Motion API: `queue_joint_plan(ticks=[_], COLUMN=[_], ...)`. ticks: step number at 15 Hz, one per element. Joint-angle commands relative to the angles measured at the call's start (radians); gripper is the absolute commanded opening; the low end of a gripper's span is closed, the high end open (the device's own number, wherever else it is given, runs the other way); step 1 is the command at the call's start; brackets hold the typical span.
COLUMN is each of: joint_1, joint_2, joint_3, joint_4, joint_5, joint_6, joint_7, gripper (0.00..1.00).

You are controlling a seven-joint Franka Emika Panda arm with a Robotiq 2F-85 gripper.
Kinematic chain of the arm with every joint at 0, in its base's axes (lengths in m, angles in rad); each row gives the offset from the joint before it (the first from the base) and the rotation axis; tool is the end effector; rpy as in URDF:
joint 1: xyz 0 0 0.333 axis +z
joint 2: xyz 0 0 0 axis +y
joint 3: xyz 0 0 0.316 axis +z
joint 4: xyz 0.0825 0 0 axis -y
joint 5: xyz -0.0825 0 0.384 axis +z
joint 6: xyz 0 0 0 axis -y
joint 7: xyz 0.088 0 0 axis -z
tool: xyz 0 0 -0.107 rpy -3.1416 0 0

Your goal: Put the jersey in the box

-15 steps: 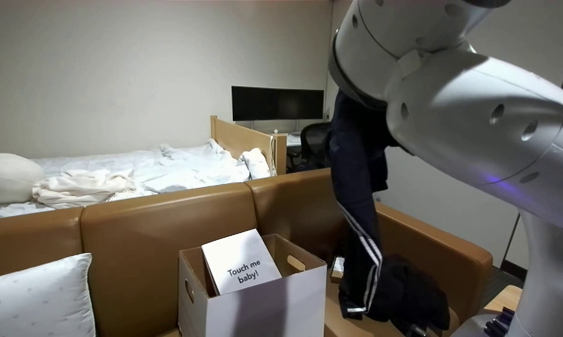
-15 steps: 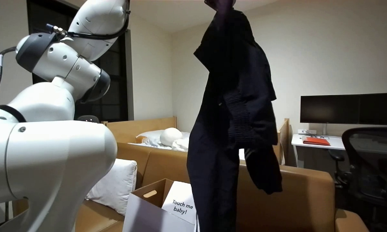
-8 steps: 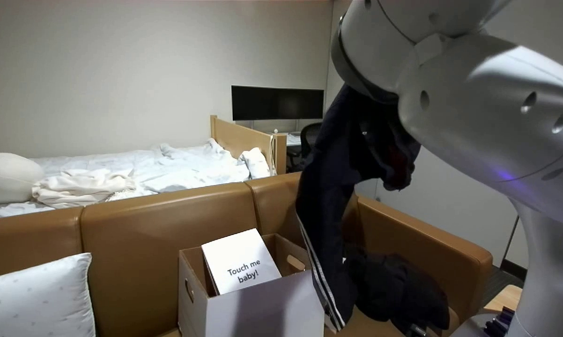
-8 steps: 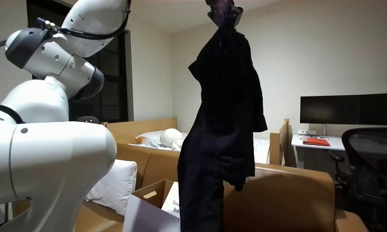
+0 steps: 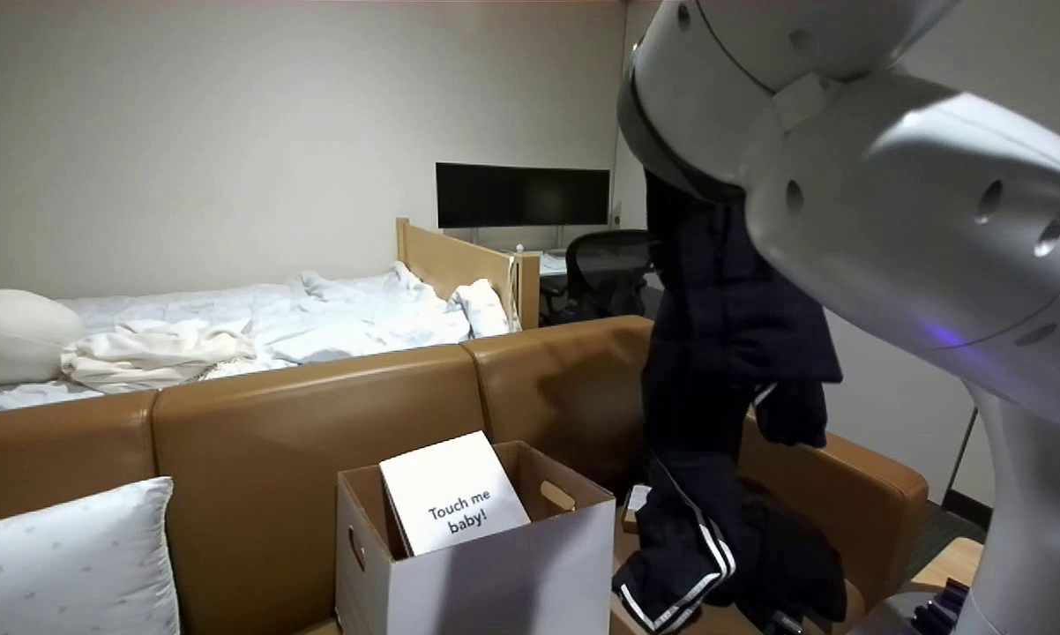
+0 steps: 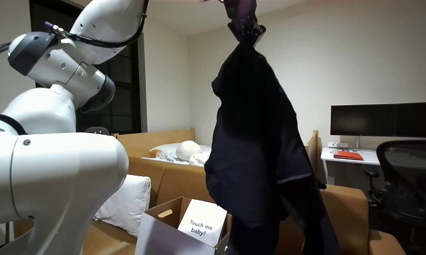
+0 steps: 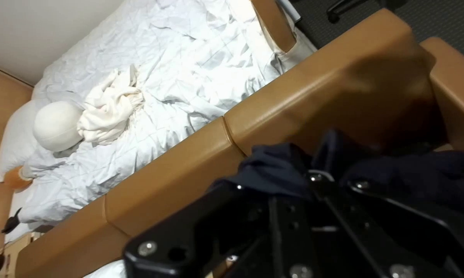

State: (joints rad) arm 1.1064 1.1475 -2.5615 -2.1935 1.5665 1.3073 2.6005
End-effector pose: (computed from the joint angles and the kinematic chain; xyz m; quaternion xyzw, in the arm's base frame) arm 0.3226 -0.1898 0.6940 0.2825 0.8441 0.1824 0.4176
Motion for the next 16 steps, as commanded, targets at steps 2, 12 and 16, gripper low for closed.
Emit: queue_joint_plan(ticks=[2, 12, 16], joint_1=[0.016, 0.314, 0.308], joint_2=[0.074, 0.045, 0.034], joint_3=[0.030, 0.119, 0.119], joint_4=[-0.190, -0.226, -0.226], joint_5=[0.144, 0.163, 0.167], joint_6=[-0.097, 0.211, 0.211], joint_7=[0.000, 0.000, 0.000], gripper=[0.01, 0.02, 0.02])
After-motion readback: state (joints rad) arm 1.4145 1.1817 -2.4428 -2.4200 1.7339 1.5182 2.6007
